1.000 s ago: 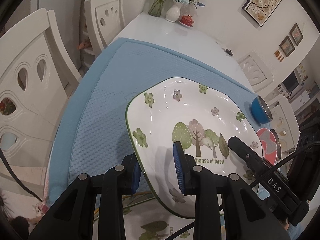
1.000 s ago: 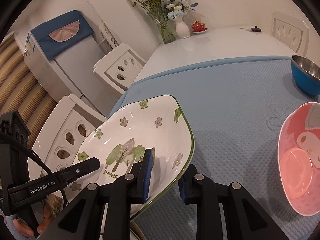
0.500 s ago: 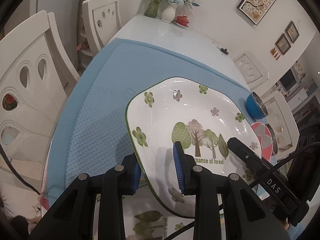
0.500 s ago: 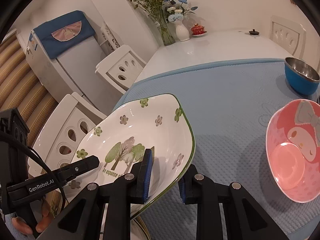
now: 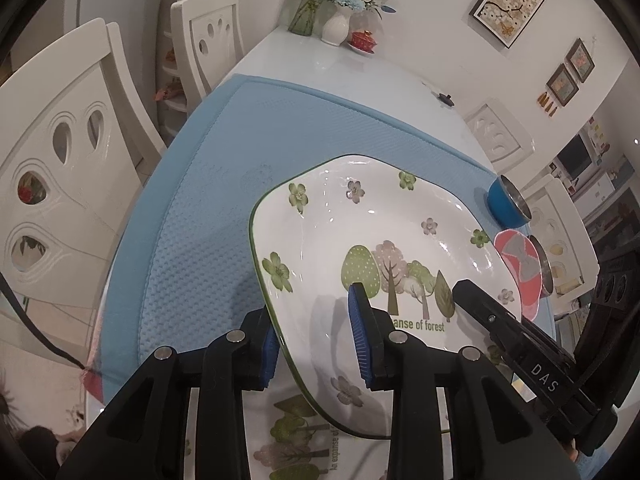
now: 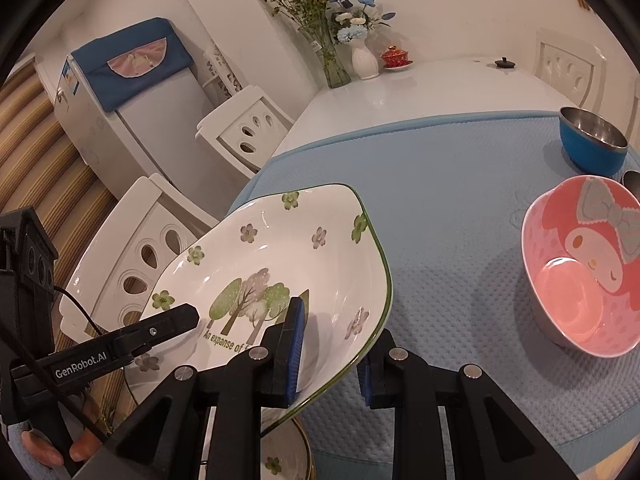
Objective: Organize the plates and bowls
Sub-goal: 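Carry the held tree plate with both grippers over the plate stack, then lower the tree plate with both grippers onto the stacked plates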
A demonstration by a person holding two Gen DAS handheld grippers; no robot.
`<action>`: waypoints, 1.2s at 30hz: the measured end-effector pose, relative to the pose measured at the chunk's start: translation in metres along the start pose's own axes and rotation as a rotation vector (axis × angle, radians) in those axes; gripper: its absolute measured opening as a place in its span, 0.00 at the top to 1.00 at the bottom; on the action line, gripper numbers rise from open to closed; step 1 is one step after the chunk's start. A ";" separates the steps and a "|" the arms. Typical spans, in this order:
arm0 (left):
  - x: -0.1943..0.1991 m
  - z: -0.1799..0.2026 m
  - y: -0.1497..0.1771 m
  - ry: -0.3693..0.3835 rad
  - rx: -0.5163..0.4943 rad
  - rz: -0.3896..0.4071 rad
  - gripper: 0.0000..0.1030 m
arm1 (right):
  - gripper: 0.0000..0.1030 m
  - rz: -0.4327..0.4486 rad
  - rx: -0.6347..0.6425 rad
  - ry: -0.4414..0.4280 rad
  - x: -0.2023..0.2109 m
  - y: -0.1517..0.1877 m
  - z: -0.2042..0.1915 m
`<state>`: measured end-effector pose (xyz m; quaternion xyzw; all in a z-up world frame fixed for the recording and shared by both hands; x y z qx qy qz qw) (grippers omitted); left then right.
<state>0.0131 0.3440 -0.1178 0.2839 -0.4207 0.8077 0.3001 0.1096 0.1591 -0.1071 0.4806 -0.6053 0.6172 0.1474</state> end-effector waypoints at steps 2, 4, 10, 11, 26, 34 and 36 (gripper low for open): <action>0.002 0.002 0.003 0.001 -0.006 -0.003 0.74 | 0.78 -0.003 -0.004 0.000 0.002 0.003 -0.001; 0.003 0.003 0.006 0.004 -0.010 -0.004 0.74 | 0.78 -0.002 -0.011 0.000 0.004 0.005 0.000; 0.007 0.006 0.010 0.017 -0.022 -0.010 0.74 | 0.78 0.007 -0.017 0.009 0.013 0.012 0.000; 0.007 0.007 0.011 0.020 -0.023 -0.011 0.74 | 0.78 0.006 -0.018 0.011 0.015 0.013 0.000; 0.019 0.008 0.023 0.027 -0.044 -0.020 0.74 | 0.78 0.007 -0.035 0.027 0.029 0.024 0.003; 0.023 0.007 0.027 0.023 -0.057 -0.030 0.74 | 0.78 0.006 -0.037 0.027 0.034 0.030 -0.001; 0.025 0.008 0.029 0.022 -0.059 -0.029 0.74 | 0.78 0.001 -0.042 0.027 0.035 0.033 -0.002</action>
Point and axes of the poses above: each gripper's, at about its wrist camera, not at the fingertips, and x roughly against the way its jaws point, z to its right, y to its underside, the point moved 6 cm from there along -x, roughly the way its jaws point, and after that the axes turned 12 degrees about y, right-handed, at the moved point
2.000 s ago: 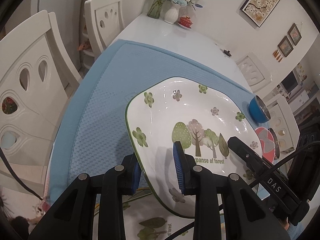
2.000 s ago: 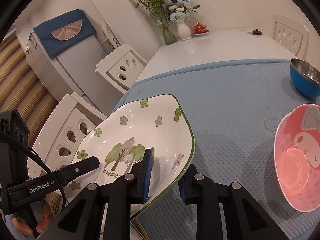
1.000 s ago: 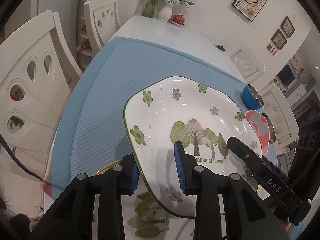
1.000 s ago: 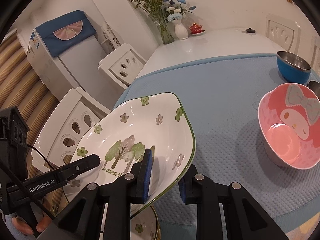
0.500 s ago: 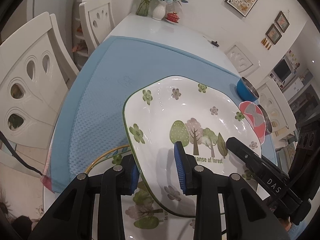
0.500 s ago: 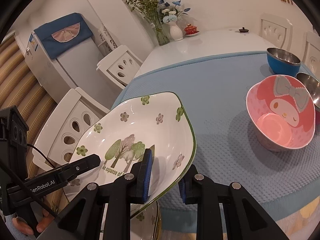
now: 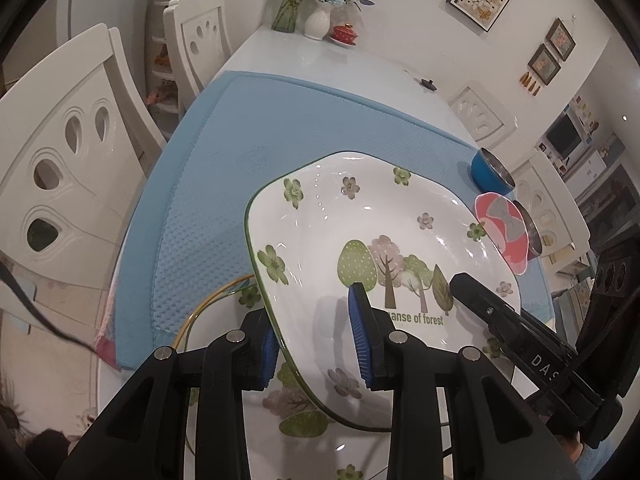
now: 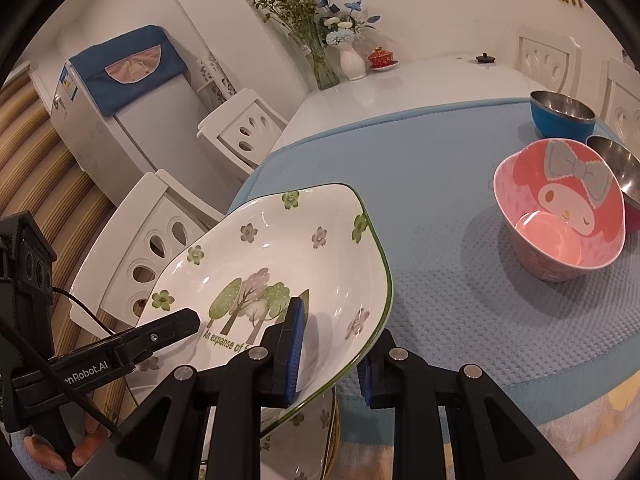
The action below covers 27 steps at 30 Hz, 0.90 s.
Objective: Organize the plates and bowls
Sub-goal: 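Lower the tree plate with both grippers onto the stacked plates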
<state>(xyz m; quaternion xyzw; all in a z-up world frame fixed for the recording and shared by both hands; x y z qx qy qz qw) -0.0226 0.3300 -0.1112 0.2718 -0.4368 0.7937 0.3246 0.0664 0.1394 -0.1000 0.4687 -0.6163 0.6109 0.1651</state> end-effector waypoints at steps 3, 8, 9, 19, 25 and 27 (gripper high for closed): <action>0.002 0.000 0.002 -0.002 -0.003 0.000 0.74 | 0.78 0.002 -0.001 -0.002 0.003 0.003 -0.001; 0.005 -0.001 0.007 -0.004 -0.004 -0.008 0.74 | 0.78 0.008 0.003 -0.001 0.006 0.008 -0.005; 0.005 -0.002 0.008 -0.006 -0.005 -0.011 0.74 | 0.78 0.007 0.004 -0.001 0.006 0.009 -0.005; 0.004 0.000 0.021 -0.017 -0.015 -0.041 0.72 | 0.78 -0.003 0.001 0.003 0.008 0.015 -0.004; 0.007 -0.002 0.024 -0.015 -0.007 -0.039 0.72 | 0.78 -0.008 0.005 0.002 0.008 0.019 -0.005; 0.008 -0.003 0.024 -0.014 0.001 -0.039 0.72 | 0.78 -0.007 0.010 0.004 0.009 0.021 -0.006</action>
Point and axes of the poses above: each gripper's, at about its wrist camera, not at the fingertips, and x roughly against the way its jaws point, z to its right, y to its underside, the point moved 6 cm from there along -x, roughly the way its jaws point, and after that the axes turned 12 degrees about y, right-handed, at the moved point
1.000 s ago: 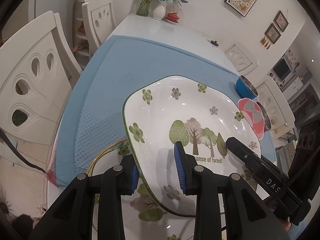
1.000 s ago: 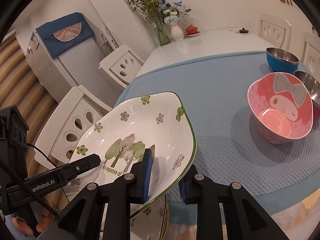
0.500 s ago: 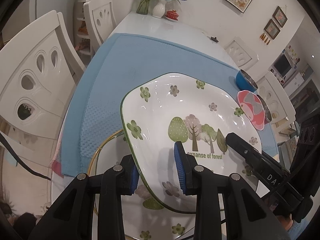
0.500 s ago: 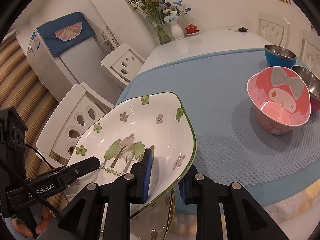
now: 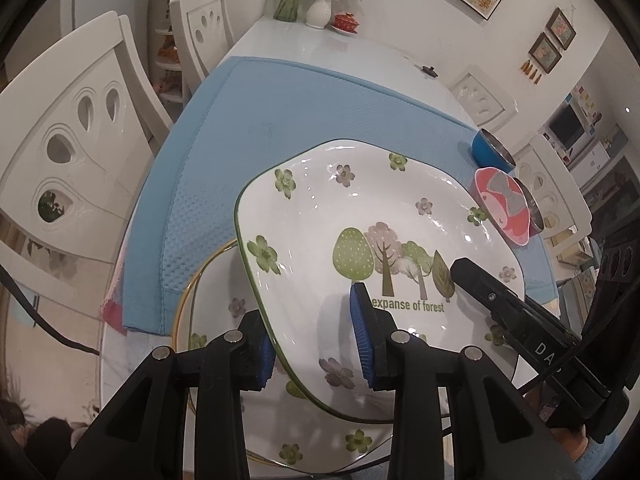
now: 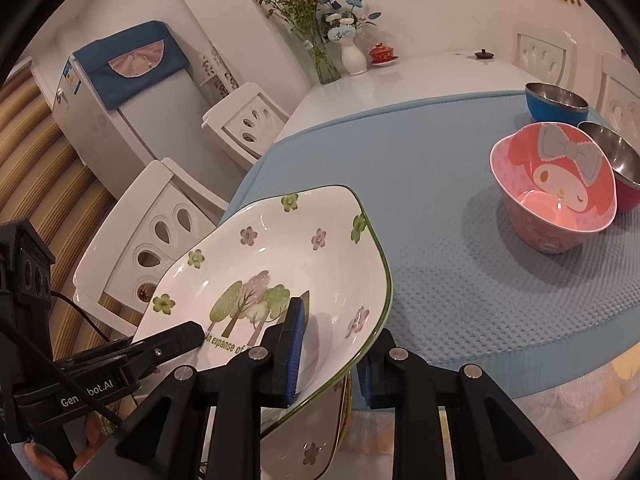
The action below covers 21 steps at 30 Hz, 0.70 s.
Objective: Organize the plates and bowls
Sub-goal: 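Lower the tree plate with both grippers onto the stacked plates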
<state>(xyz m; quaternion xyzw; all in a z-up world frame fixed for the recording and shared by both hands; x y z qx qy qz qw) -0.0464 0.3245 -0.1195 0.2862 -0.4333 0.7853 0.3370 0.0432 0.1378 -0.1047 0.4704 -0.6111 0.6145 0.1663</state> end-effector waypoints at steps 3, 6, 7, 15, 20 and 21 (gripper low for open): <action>-0.001 -0.002 0.002 0.001 0.010 -0.007 0.72 | 0.78 -0.003 0.006 0.000 -0.001 0.001 -0.002; 0.000 -0.003 0.004 0.001 0.013 -0.013 0.72 | 0.78 -0.011 0.008 0.002 -0.001 0.002 -0.002; 0.000 -0.003 0.005 0.001 0.014 -0.015 0.72 | 0.78 -0.014 0.008 0.002 -0.001 0.003 -0.002; 0.005 -0.005 0.013 -0.004 0.019 -0.019 0.72 | 0.78 -0.026 0.010 0.002 -0.002 0.009 -0.006; 0.008 -0.007 0.018 -0.008 0.025 -0.022 0.72 | 0.78 -0.031 0.020 0.005 -0.002 0.014 -0.009; 0.008 -0.007 0.019 -0.008 0.025 -0.023 0.72 | 0.78 -0.033 0.020 0.005 -0.002 0.015 -0.010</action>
Point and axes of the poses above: each gripper's, at about its wrist camera, not at the fingertips, and x roughly against the way its jaws point, z to its right, y to its underside, the point moved 6 cm from there along -x, roughly the way its jaws point, and after that the axes turned 12 degrees about y, right-handed, at the moved point
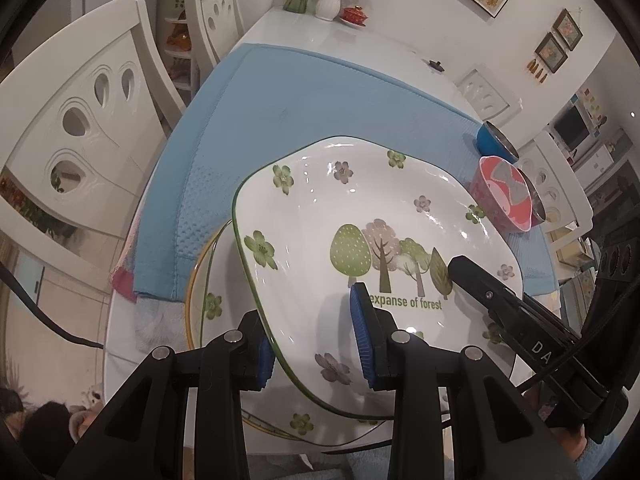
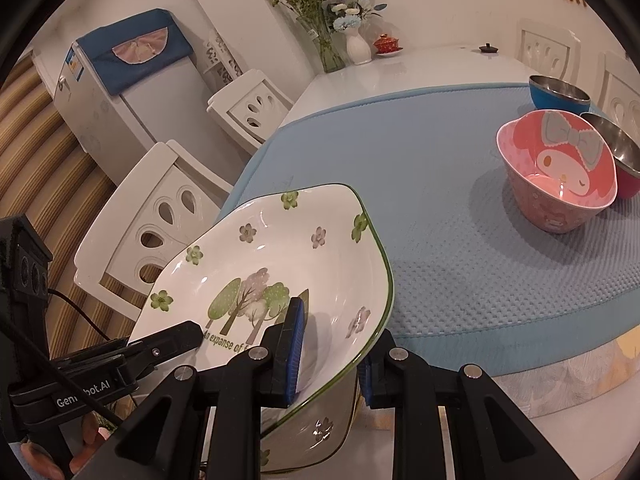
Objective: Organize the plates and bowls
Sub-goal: 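Lower the tree plate with both grippers onto the stacked plates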
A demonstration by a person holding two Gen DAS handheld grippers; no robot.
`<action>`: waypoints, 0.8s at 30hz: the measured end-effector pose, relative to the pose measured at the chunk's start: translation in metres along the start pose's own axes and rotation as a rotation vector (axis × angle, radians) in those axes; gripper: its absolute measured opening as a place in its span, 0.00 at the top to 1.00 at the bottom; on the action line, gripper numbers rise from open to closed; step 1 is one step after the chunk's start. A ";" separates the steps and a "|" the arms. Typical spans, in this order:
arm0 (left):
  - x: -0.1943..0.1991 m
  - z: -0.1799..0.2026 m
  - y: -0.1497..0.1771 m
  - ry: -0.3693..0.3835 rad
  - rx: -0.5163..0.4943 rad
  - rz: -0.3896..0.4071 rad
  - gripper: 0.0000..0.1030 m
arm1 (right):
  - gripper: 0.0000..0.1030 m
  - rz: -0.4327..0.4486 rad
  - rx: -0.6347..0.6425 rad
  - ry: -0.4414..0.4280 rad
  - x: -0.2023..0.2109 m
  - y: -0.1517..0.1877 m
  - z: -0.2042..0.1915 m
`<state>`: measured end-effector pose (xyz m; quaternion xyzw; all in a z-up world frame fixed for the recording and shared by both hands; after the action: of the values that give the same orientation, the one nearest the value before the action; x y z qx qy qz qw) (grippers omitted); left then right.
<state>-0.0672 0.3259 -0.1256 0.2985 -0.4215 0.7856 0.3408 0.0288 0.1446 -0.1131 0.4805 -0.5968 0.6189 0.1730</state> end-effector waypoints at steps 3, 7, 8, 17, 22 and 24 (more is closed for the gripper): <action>0.001 -0.001 0.002 0.000 0.001 -0.002 0.72 | 0.78 -0.004 0.000 -0.001 0.000 0.003 -0.002; 0.000 -0.002 0.001 0.000 0.001 -0.008 0.72 | 0.78 -0.005 -0.005 -0.002 0.000 0.007 -0.002; 0.000 -0.002 0.002 -0.001 0.002 -0.009 0.72 | 0.78 -0.005 -0.008 0.000 0.000 0.009 -0.004; -0.002 -0.005 0.005 -0.009 0.016 -0.014 0.71 | 0.78 -0.025 -0.011 -0.001 -0.005 0.011 -0.009; -0.001 -0.009 0.007 -0.014 0.026 -0.016 0.71 | 0.77 -0.048 -0.026 -0.016 -0.008 0.014 -0.013; -0.001 -0.010 0.008 -0.014 0.030 -0.019 0.71 | 0.77 -0.052 -0.026 -0.018 -0.008 0.016 -0.015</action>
<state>-0.0747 0.3307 -0.1353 0.3129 -0.4093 0.7864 0.3408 0.0140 0.1577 -0.1263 0.4991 -0.5937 0.6020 0.1897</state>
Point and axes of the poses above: each gripper's, at about its wrist camera, not at the fingertips, and x roughly against the way its jaws point, z to its right, y to its underside, the point moved 6 cm from there along -x, roughly the way its jaws point, and after that the axes turned 12 degrees about y, right-handed, at the moved point
